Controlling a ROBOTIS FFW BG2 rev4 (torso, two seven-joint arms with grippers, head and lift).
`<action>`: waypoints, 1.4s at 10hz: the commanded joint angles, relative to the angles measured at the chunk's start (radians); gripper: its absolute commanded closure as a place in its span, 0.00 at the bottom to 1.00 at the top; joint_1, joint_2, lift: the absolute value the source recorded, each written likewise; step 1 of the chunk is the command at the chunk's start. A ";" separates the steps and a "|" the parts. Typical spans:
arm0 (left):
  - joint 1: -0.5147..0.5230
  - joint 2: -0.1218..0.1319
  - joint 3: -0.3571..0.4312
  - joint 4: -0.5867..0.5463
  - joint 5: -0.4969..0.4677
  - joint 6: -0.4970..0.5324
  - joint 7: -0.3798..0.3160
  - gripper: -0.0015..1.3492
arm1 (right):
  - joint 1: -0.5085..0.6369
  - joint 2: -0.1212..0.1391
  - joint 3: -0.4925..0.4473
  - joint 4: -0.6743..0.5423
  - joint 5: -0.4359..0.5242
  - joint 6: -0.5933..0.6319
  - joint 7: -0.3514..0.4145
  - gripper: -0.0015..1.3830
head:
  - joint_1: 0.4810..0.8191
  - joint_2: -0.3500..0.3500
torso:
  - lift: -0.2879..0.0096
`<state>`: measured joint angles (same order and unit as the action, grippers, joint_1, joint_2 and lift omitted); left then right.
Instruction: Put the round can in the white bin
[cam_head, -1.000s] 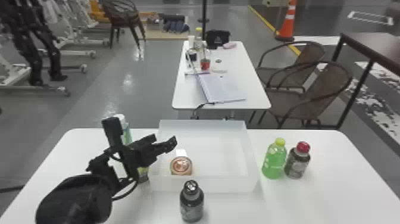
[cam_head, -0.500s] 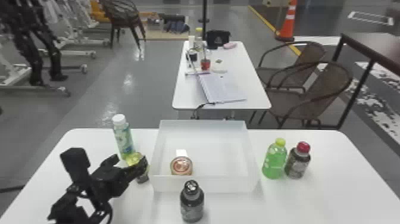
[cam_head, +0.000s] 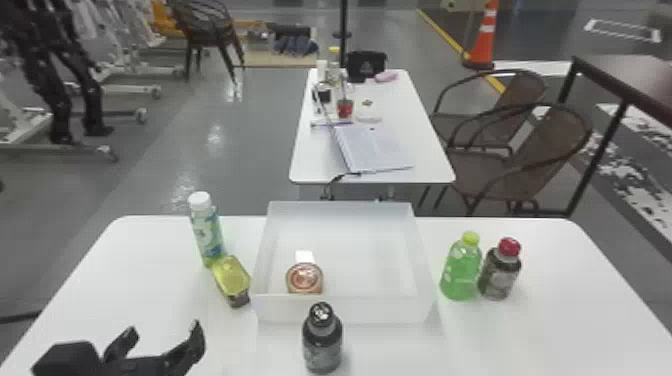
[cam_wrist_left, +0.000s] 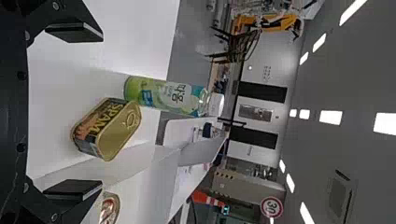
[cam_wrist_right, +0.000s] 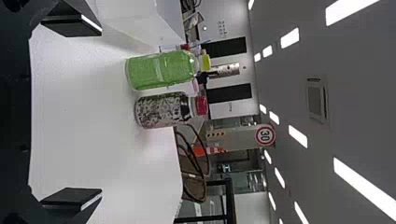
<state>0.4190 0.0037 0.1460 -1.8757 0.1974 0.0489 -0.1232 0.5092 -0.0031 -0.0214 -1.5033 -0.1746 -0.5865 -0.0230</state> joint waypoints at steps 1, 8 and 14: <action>0.083 -0.006 -0.008 -0.023 -0.035 -0.069 0.030 0.14 | 0.002 0.004 0.000 0.000 -0.002 -0.001 0.000 0.06 | 0.20 0.50 | 0.63; 0.135 0.001 0.007 0.098 -0.184 -0.284 0.027 0.14 | -0.001 0.004 0.000 0.008 -0.002 -0.006 -0.008 0.06 | 0.20 0.50 | 0.63; 0.098 -0.004 0.003 0.159 -0.197 -0.351 -0.003 0.14 | -0.024 0.004 0.000 0.029 -0.006 -0.024 -0.011 0.06 | 0.20 0.50 | 0.63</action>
<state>0.5172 0.0006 0.1495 -1.7172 0.0011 -0.3022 -0.1258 0.4856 -0.0031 -0.0215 -1.4749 -0.1800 -0.6104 -0.0338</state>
